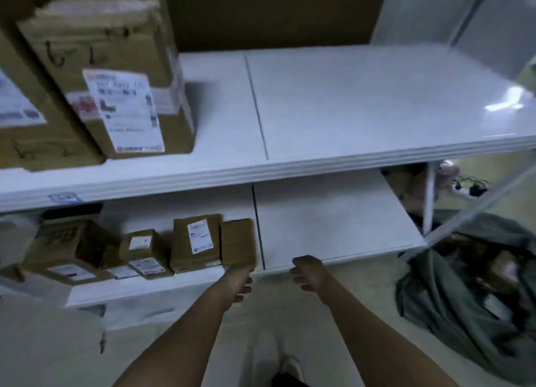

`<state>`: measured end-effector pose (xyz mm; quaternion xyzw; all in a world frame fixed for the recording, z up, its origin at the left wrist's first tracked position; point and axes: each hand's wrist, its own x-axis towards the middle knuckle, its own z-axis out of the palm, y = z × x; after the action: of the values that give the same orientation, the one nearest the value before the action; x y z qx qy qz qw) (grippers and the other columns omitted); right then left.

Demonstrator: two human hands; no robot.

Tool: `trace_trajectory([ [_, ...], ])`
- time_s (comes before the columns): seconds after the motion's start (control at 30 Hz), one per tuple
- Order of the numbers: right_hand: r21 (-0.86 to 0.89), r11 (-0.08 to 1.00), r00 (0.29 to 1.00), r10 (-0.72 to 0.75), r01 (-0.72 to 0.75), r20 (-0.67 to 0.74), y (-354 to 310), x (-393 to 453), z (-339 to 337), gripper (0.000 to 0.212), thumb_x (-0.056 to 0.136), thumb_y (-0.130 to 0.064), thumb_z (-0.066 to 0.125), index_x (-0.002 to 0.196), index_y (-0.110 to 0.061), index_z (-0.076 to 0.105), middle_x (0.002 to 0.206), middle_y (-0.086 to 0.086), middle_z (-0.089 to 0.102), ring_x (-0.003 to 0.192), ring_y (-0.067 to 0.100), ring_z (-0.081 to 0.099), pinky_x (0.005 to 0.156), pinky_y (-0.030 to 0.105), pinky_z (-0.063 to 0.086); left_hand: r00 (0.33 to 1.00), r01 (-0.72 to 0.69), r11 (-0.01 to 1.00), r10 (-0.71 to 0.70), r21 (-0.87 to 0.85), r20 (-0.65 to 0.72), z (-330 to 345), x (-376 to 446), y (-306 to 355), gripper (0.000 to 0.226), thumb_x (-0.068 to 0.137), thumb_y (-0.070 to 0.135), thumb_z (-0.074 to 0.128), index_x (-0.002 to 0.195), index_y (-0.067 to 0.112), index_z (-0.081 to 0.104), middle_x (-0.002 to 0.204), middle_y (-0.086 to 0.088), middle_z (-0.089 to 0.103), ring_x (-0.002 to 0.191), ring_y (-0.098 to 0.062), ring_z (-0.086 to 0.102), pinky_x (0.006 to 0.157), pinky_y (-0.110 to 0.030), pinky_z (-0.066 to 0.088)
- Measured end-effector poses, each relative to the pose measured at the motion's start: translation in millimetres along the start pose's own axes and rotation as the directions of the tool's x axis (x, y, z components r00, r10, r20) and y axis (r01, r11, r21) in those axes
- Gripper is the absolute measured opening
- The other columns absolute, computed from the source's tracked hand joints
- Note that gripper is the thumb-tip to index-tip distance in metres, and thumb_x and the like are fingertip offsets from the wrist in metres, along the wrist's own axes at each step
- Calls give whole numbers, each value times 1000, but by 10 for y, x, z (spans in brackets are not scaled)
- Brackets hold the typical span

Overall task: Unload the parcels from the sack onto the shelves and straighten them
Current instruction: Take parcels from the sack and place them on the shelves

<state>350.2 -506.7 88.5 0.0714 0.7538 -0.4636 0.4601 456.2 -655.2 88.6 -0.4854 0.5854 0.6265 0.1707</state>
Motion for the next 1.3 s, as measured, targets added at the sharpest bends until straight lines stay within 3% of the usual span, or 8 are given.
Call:
trace_trajectory([
  [0.13, 2, 1000, 999, 10, -10, -52, -208, -937, -576, 33, 100, -24, 46, 126, -6, 52, 114, 18, 63, 74, 18, 55, 68, 26, 39, 995, -66, 986, 54, 155, 83, 355, -815, 569, 33, 99, 33, 44, 122, 10, 49, 117, -10, 56, 94, -22, 54, 87, -30, 37],
  [0.3, -1, 999, 984, 44, -45, -174, -102, -1666, -1464, 33, 101, -30, 44, 125, -9, 50, 125, 15, 61, 90, 22, 55, 80, 31, 40, 969, -181, 919, 106, 351, 223, 1016, -1472, 945, 23, 99, 32, 40, 114, 14, 45, 107, -6, 53, 89, -19, 56, 79, -28, 38],
  [0.43, 52, 997, 957, 71, -59, -283, 249, -1936, -2217, 16, 100, -26, 46, 107, -12, 50, 96, 11, 61, 69, 20, 51, 62, 27, 36, 950, -226, 855, 88, 467, 299, 1746, -1738, 1053, 32, 99, 34, 40, 122, 12, 46, 113, -5, 54, 94, -18, 58, 72, -26, 40],
  [0.73, 133, 988, 928, 124, -82, -352, 1192, -2018, -4165, 16, 99, -17, 48, 83, -12, 50, 75, 8, 53, 64, 23, 51, 59, 31, 38, 944, -182, 869, 24, 459, 330, 3842, -2089, 1134, 41, 100, 35, 40, 133, 12, 46, 121, -8, 56, 97, -20, 56, 84, -27, 38],
  [1.03, 136, 983, 941, 159, -123, -298, 1546, -1939, -5534, 22, 100, -16, 47, 79, -10, 47, 66, 7, 45, 53, 18, 40, 50, 26, 33, 936, -186, 855, 5, 483, 352, 5218, -2083, 1343, 19, 99, 32, 42, 107, 15, 47, 108, -7, 56, 97, -22, 56, 84, -29, 38],
  [1.1, 112, 985, 946, 155, -127, -285, 1527, -1874, -5788, 24, 101, -19, 48, 79, -11, 52, 70, 6, 53, 59, 18, 48, 51, 26, 37, 933, -187, 863, 6, 469, 361, 5503, -2003, 1477, 19, 99, 31, 42, 102, 14, 49, 98, -6, 57, 92, -22, 57, 79, -26, 41],
  [1.2, 29, 991, 950, 136, -133, -281, 1458, -1683, -6170, 24, 99, -27, 51, 82, -12, 58, 75, 5, 58, 64, 18, 54, 57, 27, 42, 928, -170, 887, -2, 429, 372, 5890, -1877, 1695, 20, 100, 27, 41, 93, 11, 50, 81, -4, 53, 69, -15, 53, 47, -15, 43],
  [1.3, 1, 988, 953, 148, -153, -263, 1369, -1375, -6591, 20, 99, -27, 51, 100, -8, 58, 87, 7, 60, 78, 22, 58, 75, 33, 48, 939, -160, 906, 17, 392, 342, 6333, -1591, 1901, 22, 101, 24, 40, 86, 11, 49, 76, -4, 48, 62, -13, 47, 47, -19, 36],
])
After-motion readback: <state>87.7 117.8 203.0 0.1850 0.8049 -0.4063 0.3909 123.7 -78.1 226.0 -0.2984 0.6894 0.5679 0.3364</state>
